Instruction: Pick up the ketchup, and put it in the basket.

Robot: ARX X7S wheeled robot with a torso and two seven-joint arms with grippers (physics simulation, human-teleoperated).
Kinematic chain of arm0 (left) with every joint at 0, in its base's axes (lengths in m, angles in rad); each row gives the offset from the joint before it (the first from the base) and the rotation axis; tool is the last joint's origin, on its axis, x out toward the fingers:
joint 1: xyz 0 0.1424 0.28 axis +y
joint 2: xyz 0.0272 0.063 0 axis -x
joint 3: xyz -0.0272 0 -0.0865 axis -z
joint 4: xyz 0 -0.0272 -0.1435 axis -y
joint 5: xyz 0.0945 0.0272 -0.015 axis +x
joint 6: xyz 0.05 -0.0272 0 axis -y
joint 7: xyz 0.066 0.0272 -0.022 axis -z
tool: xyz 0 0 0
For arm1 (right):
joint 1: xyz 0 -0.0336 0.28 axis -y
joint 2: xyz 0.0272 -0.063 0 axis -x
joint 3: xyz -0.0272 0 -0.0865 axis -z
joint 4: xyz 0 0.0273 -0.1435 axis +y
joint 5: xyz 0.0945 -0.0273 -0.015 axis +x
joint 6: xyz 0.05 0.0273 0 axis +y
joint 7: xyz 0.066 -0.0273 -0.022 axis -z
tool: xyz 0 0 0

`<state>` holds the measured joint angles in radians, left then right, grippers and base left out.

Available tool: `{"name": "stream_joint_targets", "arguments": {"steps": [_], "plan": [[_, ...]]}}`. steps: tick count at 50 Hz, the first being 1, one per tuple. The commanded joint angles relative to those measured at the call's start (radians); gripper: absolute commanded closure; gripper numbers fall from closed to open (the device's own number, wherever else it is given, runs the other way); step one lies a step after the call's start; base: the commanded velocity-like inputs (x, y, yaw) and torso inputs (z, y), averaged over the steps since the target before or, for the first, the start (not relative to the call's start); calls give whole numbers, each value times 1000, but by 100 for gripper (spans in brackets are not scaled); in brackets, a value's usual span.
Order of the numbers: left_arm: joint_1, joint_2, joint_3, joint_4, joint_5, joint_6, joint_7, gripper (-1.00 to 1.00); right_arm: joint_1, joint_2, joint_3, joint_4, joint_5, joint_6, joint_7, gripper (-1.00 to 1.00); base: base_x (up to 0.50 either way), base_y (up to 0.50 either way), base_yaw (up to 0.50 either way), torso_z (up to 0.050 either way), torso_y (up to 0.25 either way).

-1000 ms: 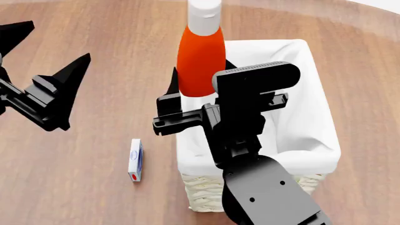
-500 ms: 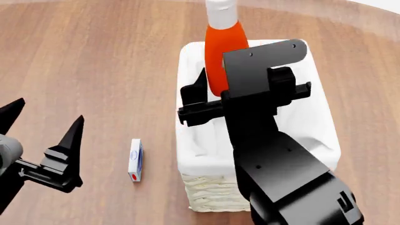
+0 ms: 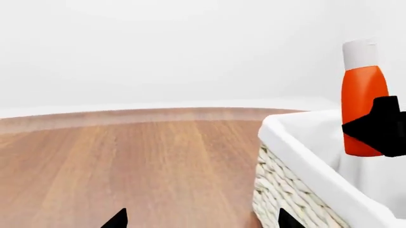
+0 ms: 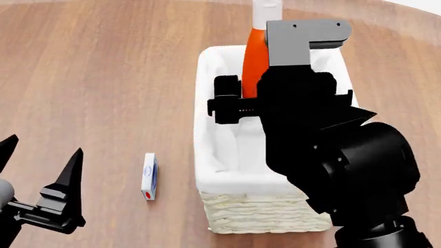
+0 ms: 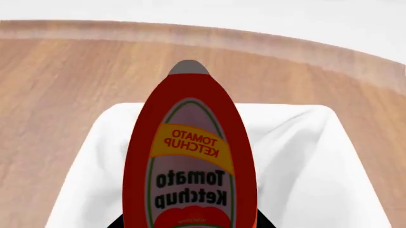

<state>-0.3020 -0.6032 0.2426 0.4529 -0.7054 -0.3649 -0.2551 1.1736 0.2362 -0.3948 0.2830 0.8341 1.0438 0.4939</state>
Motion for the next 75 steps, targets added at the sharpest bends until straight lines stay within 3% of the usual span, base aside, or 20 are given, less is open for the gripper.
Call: {"name": "stream_joint_targets", "arguments": {"steps": [1, 13, 37, 75], "plan": [[29, 20, -26, 38, -23, 1, 53, -100, 71, -66, 157, 111, 80, 133, 11, 100, 0, 0, 0, 0, 0], [28, 22, -21, 33, -28, 3, 59, -100, 142, -63, 144, 201, 124, 219, -38, 100, 0, 0, 0, 0, 0], [27, 23, -22, 23, -46, 9, 71, -100, 276, -95, 71, 394, 73, 286, 14, 100, 0, 0, 0, 0, 0], [30, 16, -18, 33, -60, 9, 72, -100, 335, -149, -105, 723, -53, 103, -199, 100, 0, 0, 0, 0, 0]]}}
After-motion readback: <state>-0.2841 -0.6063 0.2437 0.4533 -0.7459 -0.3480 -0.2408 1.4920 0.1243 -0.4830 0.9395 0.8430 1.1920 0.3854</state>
